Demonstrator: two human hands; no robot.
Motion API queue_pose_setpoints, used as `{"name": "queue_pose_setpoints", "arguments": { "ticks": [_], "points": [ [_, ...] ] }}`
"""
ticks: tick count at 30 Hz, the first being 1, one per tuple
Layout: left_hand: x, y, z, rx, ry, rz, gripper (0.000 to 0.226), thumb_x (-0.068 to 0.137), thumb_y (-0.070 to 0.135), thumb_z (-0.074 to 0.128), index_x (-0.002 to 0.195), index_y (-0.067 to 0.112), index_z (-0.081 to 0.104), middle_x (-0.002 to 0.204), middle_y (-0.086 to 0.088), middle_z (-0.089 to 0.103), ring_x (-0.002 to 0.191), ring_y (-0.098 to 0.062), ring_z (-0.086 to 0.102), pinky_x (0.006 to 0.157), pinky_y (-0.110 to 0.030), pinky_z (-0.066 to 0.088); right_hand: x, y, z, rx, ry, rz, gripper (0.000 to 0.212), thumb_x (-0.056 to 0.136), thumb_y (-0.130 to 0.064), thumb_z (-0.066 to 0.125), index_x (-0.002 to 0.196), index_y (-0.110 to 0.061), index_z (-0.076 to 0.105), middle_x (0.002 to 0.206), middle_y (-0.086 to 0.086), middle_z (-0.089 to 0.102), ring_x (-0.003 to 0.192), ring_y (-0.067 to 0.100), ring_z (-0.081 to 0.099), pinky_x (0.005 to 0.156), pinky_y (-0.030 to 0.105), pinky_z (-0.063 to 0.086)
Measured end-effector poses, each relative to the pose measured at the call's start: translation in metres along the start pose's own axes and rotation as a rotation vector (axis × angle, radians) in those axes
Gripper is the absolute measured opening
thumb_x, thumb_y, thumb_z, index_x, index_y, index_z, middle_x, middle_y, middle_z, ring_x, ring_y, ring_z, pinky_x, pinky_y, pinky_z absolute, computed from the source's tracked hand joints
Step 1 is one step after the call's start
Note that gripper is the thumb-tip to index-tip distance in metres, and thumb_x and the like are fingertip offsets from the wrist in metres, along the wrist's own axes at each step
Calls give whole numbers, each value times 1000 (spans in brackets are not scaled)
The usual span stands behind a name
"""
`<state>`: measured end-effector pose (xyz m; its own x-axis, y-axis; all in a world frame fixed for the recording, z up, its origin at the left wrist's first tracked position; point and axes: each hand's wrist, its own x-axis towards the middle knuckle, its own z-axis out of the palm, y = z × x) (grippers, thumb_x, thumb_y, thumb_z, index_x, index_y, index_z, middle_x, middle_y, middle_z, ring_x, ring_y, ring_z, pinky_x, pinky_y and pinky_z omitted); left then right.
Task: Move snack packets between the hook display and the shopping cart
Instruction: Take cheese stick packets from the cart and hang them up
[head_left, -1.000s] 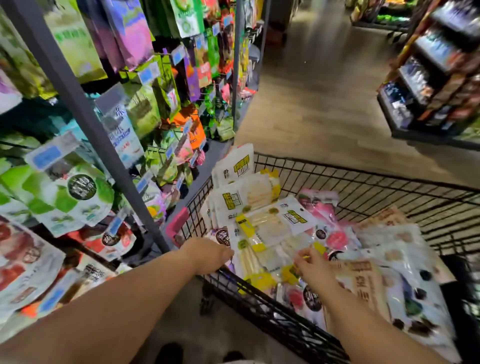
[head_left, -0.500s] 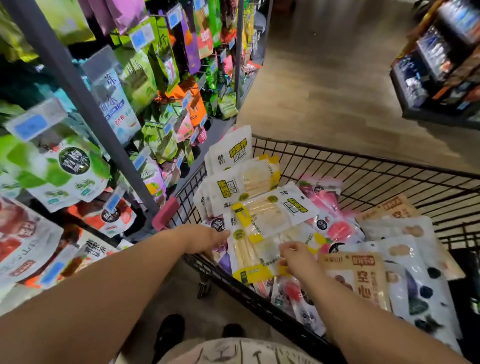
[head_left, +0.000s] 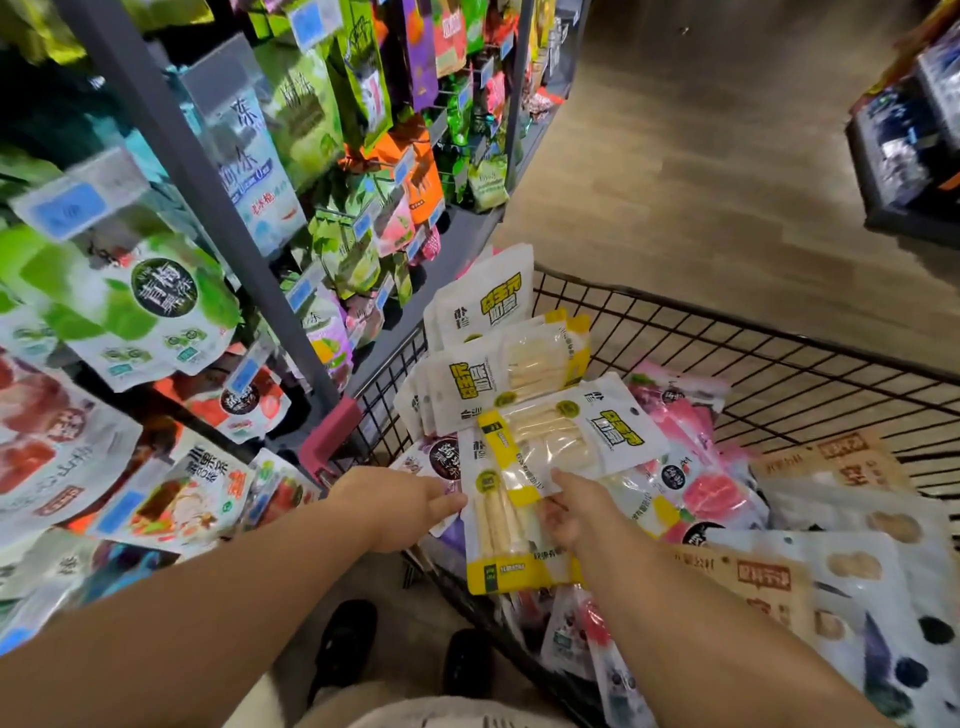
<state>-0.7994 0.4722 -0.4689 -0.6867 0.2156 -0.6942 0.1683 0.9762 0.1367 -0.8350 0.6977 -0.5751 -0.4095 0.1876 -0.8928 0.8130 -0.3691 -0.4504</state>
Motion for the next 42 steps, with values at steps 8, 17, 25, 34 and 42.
{"name": "queue_pose_setpoints", "arguments": {
  "ticks": [8,17,25,34,42],
  "points": [
    [-3,0,0,-27,20,-6,54,92,69,11,121,44,49,119,14,61,110,-15,57,88,-37,47,2,-4,13,100,64,-75,5,93,-11,61,94,-5,61,84,10,63,77,25,63,69,35,61],
    [-7,0,-2,7,23,24,42,96,65,15,118,48,45,111,21,62,102,-9,57,83,-33,49,-48,-21,-31,-267,-4,-550,20,82,-24,54,101,-24,60,97,9,66,88,30,64,81,47,54],
    [-17,9,-13,-264,39,-28,69,77,83,8,116,47,52,118,15,63,115,-14,57,99,-34,40,-112,-12,-41,-167,-265,-511,44,63,-30,67,97,-5,56,90,10,58,86,33,56,78,41,41],
    [-21,1,-9,-991,149,-36,90,50,96,47,104,26,64,111,9,65,105,-13,60,102,-34,38,-122,8,-27,-246,-433,-486,27,93,3,48,79,-20,51,73,-3,56,61,1,56,54,16,43],
    [-22,-6,-4,-800,-2,-35,78,42,91,58,101,41,69,102,15,72,102,-13,65,103,-43,41,-107,28,-19,-310,-313,-515,17,78,-32,59,78,-24,43,82,5,44,78,19,41,70,33,33]
  ]
}}
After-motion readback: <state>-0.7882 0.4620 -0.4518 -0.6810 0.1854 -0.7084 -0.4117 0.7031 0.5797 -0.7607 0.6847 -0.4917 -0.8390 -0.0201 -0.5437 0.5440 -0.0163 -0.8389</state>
